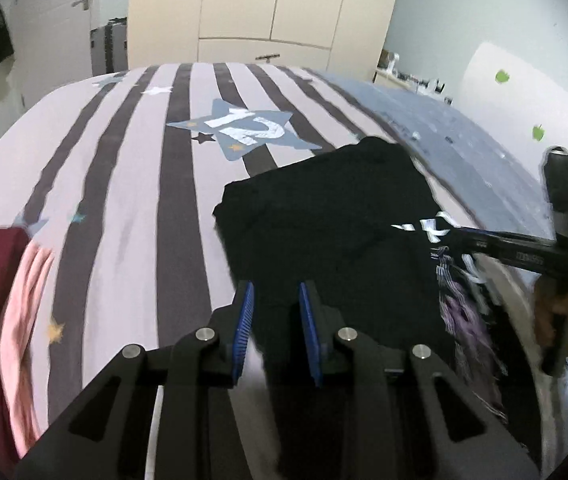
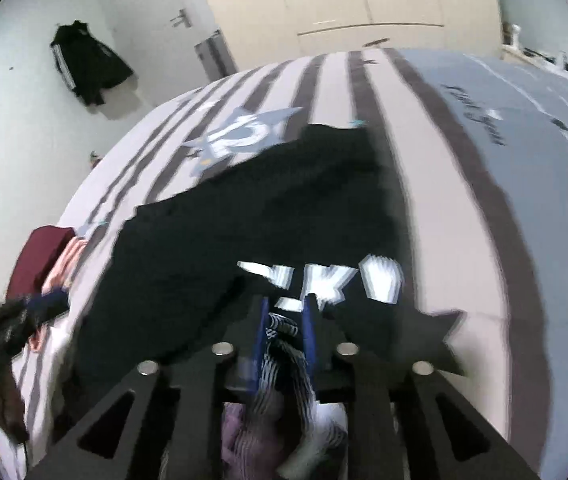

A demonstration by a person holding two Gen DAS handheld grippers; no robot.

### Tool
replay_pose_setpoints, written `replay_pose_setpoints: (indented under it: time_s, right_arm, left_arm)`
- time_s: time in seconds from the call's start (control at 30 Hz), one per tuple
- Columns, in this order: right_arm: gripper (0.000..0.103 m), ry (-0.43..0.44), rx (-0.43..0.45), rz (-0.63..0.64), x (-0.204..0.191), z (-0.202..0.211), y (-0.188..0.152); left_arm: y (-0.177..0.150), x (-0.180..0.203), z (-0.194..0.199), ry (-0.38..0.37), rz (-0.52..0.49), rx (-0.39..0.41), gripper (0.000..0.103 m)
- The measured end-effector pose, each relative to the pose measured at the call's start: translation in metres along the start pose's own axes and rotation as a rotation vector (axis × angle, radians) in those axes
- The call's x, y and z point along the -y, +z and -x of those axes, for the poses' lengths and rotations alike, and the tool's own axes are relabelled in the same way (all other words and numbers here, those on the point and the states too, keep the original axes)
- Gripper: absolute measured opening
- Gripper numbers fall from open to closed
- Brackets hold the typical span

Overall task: Fold clothes
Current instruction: 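Grasp the folded black T-shirt bundle with the left gripper and lift it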

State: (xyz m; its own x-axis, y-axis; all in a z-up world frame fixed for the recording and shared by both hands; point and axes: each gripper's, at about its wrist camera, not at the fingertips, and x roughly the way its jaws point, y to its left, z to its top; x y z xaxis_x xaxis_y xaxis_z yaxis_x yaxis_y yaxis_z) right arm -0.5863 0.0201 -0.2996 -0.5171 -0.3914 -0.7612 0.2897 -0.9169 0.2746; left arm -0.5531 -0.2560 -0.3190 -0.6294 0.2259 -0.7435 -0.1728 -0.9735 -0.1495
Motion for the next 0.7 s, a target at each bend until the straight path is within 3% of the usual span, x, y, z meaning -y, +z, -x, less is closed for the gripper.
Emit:
replay_pose_setpoints:
  time_s: [0.1,0.3,0.43,0.53,0.7]
  right_arm:
    - [0.023,-0.038,-0.029,-0.022,0.022,0.000,-0.007]
    - [0.023,-0.057,-0.064,-0.064,0.049,-0.005,-0.011]
    - [0.027,-0.068,-0.037,-0.081,0.060,0.000,-0.002]
    - [0.037,-0.068,-0.037,-0.077,0.065,-0.003,0.008]
    - [0.056,-0.065,-0.048,-0.015,0.057,-0.020,0.033]
  left_arm:
    - [-0.005,-0.003,-0.041,0.038,-0.019,-0.101,0.021]
    - [0.001,-0.011,-0.029,0.019,0.032,-0.069,0.024]
    - [0.018,-0.033,-0.022,0.008,0.147,-0.036,0.048]
    - [0.029,-0.044,-0.029,0.001,0.209,-0.034,0.058]
    - [0.040,-0.038,-0.061,0.021,0.171,-0.095,0.063]
